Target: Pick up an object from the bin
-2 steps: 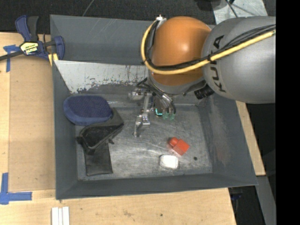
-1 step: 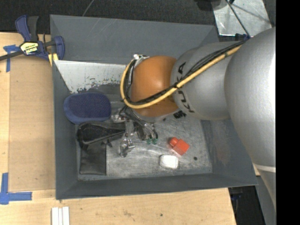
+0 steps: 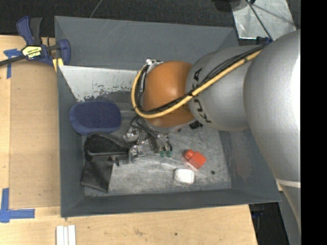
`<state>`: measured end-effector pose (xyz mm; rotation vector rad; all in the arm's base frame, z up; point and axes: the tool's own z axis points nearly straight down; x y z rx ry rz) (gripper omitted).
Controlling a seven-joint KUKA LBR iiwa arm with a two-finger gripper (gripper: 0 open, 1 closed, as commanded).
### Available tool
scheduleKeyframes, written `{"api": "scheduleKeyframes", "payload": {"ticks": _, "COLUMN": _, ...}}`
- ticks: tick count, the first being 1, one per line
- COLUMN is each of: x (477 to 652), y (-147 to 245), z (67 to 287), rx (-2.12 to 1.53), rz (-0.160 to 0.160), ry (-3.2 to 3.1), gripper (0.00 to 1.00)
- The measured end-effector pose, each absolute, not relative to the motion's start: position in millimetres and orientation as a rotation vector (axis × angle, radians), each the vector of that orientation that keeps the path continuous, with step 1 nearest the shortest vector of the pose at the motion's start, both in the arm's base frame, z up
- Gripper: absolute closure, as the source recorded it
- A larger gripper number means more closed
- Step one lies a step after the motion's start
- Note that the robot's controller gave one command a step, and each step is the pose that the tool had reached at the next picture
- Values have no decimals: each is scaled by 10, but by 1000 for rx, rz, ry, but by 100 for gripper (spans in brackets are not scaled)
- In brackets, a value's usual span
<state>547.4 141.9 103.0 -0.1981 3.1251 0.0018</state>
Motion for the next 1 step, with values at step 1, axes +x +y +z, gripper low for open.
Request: {"api": "scheduleKeyframes", "payload": {"ticks": 1, "x": 5422, "y": 1648, "z": 2057, "rx": -217, "rz": 0, "ry": 3132, "gripper": 100}}
